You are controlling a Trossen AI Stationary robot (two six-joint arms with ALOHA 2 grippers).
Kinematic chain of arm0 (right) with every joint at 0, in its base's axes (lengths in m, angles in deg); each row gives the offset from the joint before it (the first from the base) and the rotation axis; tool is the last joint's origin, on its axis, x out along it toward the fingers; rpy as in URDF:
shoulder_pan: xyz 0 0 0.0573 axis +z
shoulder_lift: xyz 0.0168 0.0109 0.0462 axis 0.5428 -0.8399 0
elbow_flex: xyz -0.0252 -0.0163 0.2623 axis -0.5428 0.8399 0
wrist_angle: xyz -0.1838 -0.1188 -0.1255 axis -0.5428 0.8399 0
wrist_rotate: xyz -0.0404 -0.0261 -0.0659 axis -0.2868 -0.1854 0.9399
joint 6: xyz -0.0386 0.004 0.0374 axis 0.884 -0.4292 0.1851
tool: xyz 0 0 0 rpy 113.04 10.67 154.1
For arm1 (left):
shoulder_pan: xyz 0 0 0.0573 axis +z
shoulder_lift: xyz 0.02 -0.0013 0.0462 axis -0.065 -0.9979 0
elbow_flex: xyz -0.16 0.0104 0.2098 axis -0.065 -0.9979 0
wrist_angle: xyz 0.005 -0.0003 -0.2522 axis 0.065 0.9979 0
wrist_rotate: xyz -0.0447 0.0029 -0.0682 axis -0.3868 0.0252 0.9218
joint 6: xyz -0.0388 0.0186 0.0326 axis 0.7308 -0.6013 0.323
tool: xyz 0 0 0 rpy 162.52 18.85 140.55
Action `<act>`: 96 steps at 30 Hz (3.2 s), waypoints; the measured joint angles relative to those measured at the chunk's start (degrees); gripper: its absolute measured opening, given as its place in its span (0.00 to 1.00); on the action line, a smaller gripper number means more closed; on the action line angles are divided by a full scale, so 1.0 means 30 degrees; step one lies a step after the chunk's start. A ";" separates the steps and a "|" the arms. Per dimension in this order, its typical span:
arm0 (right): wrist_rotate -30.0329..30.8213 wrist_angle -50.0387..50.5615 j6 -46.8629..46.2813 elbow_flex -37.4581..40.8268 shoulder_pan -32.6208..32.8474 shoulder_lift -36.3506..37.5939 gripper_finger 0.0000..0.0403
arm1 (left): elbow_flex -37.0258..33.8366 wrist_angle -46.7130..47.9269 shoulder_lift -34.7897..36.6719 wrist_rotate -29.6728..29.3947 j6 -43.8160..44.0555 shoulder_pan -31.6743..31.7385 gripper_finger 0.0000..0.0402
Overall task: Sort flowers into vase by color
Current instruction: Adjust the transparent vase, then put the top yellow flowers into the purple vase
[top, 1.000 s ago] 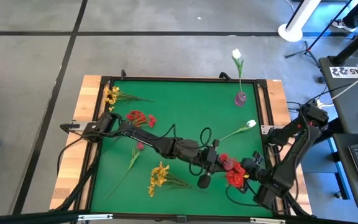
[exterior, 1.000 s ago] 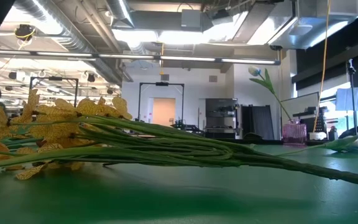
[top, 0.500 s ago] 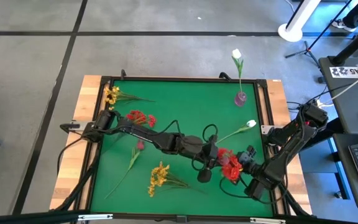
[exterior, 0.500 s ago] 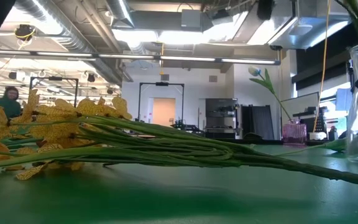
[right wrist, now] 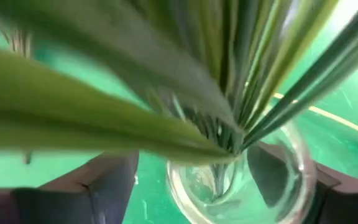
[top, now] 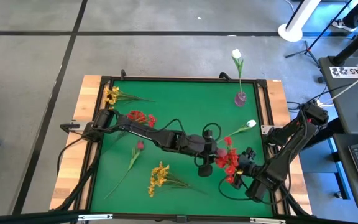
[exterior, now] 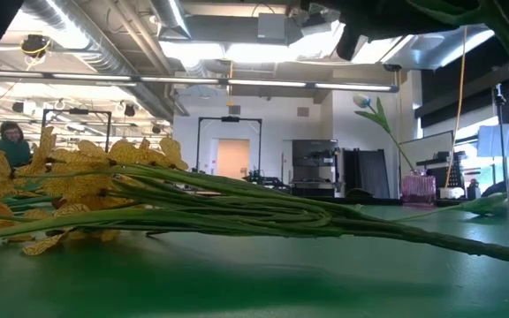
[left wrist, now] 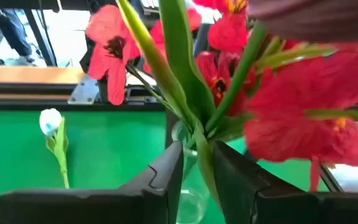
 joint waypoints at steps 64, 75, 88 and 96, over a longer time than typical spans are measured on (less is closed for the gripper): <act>1.2573 1.1417 0.0607 -0.8285 0.5378 0.2939 0.83 | -0.1452 0.8363 0.5431 -0.5732 -0.0068 -0.1354 0.32; 1.1043 0.3803 1.2688 -0.8270 0.2498 0.5585 0.68 | -1.1295 -0.0256 1.0907 -0.5481 0.2765 -0.1246 0.32; -0.0927 -0.8697 2.9198 -0.7811 -0.5094 0.6480 0.56 | -1.3366 0.0708 1.1945 -0.6467 0.3333 -0.1260 0.32; -0.4928 -0.9116 3.0117 -0.6121 -0.9474 1.0596 0.56 | -1.3352 0.7788 1.3902 -0.7834 0.5778 0.0291 0.32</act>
